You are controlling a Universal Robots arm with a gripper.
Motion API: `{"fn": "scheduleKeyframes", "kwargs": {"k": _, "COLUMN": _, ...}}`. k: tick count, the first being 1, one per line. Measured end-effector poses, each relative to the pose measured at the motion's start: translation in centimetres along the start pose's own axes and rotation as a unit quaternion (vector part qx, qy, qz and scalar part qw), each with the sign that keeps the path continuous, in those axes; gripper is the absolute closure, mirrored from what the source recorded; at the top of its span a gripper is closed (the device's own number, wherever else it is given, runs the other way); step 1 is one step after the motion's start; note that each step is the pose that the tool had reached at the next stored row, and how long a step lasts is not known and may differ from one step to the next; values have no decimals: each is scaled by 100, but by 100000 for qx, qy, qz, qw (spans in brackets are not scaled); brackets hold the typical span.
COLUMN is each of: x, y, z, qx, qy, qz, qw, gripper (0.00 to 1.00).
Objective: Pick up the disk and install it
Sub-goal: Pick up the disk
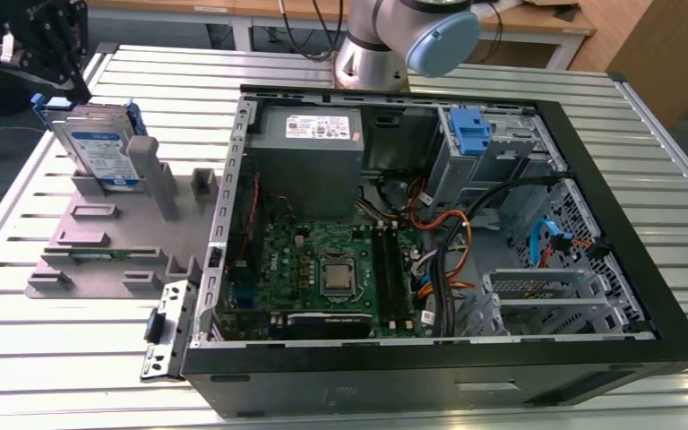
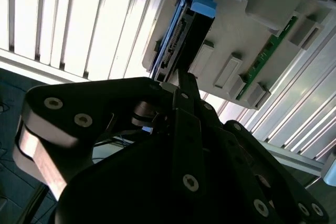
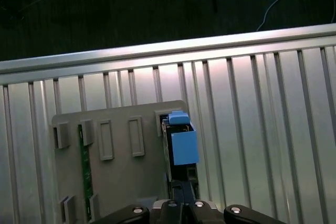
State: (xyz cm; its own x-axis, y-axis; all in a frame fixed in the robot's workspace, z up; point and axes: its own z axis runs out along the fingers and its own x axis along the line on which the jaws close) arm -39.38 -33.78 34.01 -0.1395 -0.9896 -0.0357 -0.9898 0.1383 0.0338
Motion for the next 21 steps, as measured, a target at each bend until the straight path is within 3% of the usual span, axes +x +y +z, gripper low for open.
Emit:
{"fn": "scheduleKeyframes", "kwargs": {"k": 10, "x": -21, "y": 1, "z": 45, "qx": 21, "qy": -6, "qz": 0, "qw": 100000, "gripper": 89}}
{"fn": "scheduleKeyframes", "kwargs": {"k": 21, "x": -22, "y": 2, "z": 37, "qx": 11, "qy": 4, "qz": 3, "qw": 100000, "gripper": 89}}
